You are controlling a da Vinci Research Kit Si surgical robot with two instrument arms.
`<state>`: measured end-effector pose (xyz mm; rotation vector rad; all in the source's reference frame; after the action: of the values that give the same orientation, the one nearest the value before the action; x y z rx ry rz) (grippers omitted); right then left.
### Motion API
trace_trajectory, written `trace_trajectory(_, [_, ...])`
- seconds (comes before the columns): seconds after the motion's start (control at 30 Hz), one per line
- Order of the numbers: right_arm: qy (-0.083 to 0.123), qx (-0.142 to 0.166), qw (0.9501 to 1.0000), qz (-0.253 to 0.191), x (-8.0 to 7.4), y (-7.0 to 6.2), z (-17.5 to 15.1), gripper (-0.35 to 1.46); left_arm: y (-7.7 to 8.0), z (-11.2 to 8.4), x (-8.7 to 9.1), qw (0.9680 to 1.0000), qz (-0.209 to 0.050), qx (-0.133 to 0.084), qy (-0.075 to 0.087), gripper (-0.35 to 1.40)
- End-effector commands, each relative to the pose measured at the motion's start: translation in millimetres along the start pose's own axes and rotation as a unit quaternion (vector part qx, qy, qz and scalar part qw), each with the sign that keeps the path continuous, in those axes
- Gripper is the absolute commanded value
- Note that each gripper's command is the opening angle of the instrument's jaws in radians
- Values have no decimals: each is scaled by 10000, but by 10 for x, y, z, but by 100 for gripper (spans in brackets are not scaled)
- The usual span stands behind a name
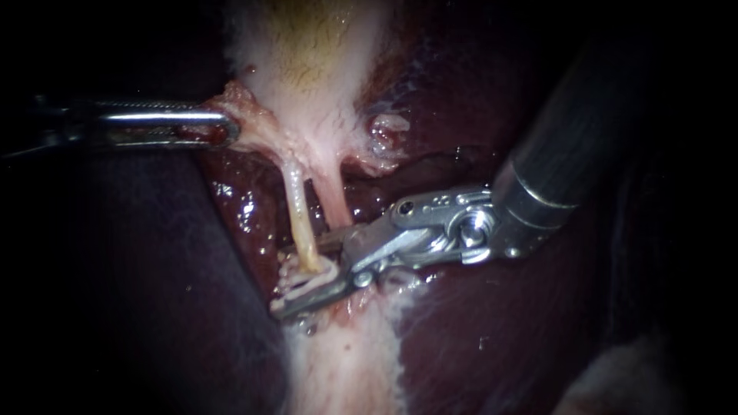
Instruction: Clipping second clip left tube
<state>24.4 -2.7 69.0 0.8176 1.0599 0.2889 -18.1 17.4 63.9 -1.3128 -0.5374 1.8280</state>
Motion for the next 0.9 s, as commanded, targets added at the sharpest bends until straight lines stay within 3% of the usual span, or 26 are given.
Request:
trace_trajectory(0.03, [29,13,10000,21,0,-1,0,47,-1,0,0,10000,-1,-3,0,-35])
trace_trajectory(0.2, [159,62,9998,85,2,-10,3,47,-2,1,-1,10000,0,-5,0,-35])
trace_trajectory(0.47, [250,645,9975,116,8,-32,8,46,-4,0,-1,10000,1,-8,-1,-35])
trace_trajectory(0.67, [198,990,9949,65,11,-48,11,43,-4,0,-1,10000,1,-9,-2,-35])
trace_trajectory(0.9, [303,1096,9935,-3,16,-59,12,44,-5,0,-1,10000,1,-11,-2,-35])
